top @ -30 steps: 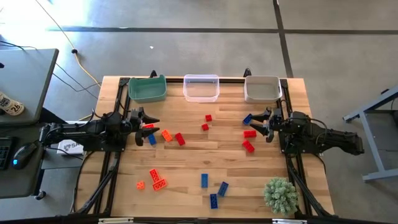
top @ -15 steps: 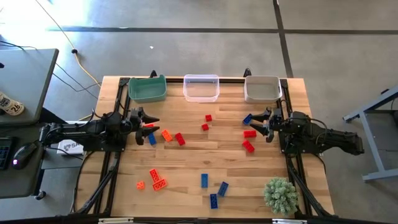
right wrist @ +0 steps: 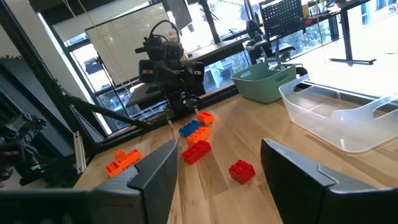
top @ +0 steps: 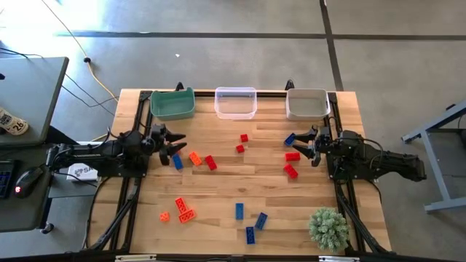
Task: Sort & place blocks by color
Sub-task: Put the orange game piece into the green bin
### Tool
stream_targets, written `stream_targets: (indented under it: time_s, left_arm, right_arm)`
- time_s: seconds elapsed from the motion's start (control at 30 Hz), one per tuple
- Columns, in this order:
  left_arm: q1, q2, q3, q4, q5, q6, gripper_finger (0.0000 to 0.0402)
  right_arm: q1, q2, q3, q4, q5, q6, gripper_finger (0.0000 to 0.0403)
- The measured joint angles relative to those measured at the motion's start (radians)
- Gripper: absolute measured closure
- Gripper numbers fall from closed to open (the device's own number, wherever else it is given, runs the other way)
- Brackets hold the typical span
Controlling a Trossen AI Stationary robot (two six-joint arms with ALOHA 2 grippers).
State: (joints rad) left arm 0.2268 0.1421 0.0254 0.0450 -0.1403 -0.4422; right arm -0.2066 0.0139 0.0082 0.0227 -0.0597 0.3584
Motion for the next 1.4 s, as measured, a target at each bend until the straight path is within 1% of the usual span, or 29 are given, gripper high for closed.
stream_targets:
  time_s: [0.13,0.23,0.43,0.53,0.67,0.83,1.13,1.4]
  left_arm:
    - [0.000,0.000,0.000,0.046,-0.031,0.057,0.0188]
    - [0.000,0.001,0.000,0.111,-0.056,0.053,0.0188]
    - [0.001,0.001,0.000,0.254,-0.031,0.122,0.0188]
    - [0.002,0.001,0.002,0.291,-0.029,0.143,0.0188]
    - [0.002,0.013,0.066,0.264,-0.027,0.202,0.0188]
    - [0.002,0.078,0.184,0.196,-0.027,0.313,0.0188]
    - [0.002,0.298,0.410,-0.034,-0.031,0.519,0.0188]
    - [0.002,0.481,0.573,-0.235,-0.029,0.574,0.0188]
  right_arm:
    - [0.000,0.000,0.000,0.000,0.000,0.000,0.0185]
    - [0.000,0.000,0.000,0.000,0.000,0.000,0.0185]
    - [0.000,0.000,0.000,0.000,0.000,0.000,0.0185]
    - [0.000,0.000,0.000,0.000,0.000,0.000,0.0185]
    - [0.000,0.000,0.000,0.000,0.000,0.000,0.0185]
    - [0.000,0.000,0.000,0.000,0.000,0.000,0.0185]
    - [0.000,0.000,0.000,0.000,0.000,0.000,0.0185]
    - [0.000,0.000,0.000,0.000,0.000,0.000,0.0185]
